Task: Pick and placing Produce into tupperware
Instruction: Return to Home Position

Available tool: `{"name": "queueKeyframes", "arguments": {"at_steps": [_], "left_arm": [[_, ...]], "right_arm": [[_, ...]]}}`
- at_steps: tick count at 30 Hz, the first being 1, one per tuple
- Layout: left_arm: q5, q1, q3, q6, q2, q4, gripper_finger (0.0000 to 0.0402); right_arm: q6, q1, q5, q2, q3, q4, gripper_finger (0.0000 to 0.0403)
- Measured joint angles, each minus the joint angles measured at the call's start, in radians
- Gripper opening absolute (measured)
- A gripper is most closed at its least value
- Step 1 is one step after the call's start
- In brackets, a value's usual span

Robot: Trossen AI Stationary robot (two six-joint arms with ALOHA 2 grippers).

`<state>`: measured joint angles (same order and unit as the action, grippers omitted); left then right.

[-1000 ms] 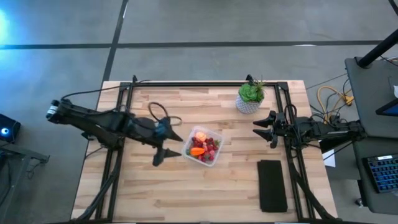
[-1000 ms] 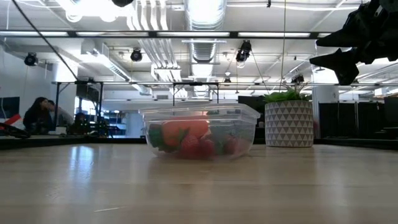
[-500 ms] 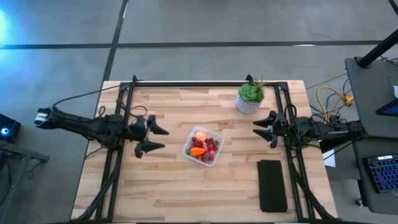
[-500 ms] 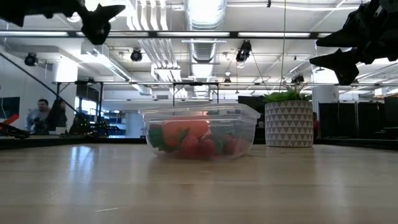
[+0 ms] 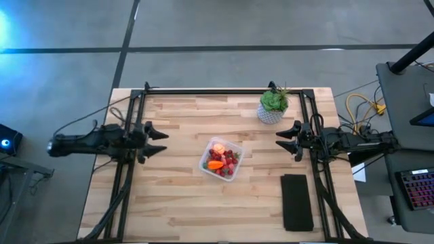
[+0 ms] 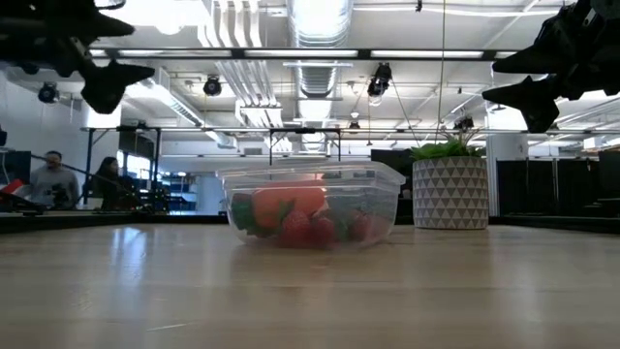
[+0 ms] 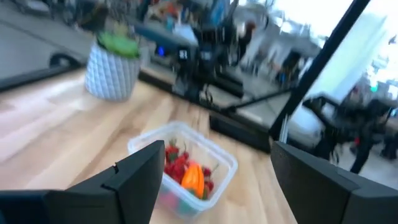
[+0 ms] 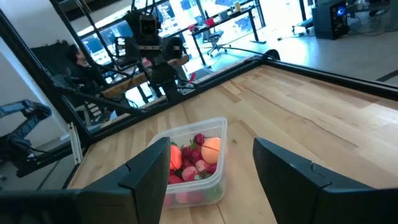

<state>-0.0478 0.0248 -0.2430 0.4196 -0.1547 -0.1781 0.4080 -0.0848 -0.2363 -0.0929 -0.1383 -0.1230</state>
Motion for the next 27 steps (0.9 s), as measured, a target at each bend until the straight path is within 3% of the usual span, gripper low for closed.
{"name": "queueKeyframes", "arguments": {"at_steps": [5, 10, 17, 27], "left_arm": [[-0.026, -0.001, 0.041, 0.022, 0.141, -0.050, 0.0279], [-0.055, -0.001, 0.055, 0.080, 0.110, -0.031, 0.0279], [-0.245, -0.001, 0.090, 0.117, 0.102, -0.128, 0.0279], [-0.246, 0.000, 0.135, 0.120, 0.037, -0.108, 0.0279]], "right_arm": [[0.000, 0.000, 0.000, -0.001, 0.000, 0.001, 0.0221], [0.000, 0.000, 0.000, -0.001, 0.000, 0.000, 0.0221], [0.000, 0.000, 0.000, 0.000, 0.000, 0.000, 0.0221], [0.000, 0.000, 0.000, -0.002, 0.000, 0.000, 0.0221]]}}
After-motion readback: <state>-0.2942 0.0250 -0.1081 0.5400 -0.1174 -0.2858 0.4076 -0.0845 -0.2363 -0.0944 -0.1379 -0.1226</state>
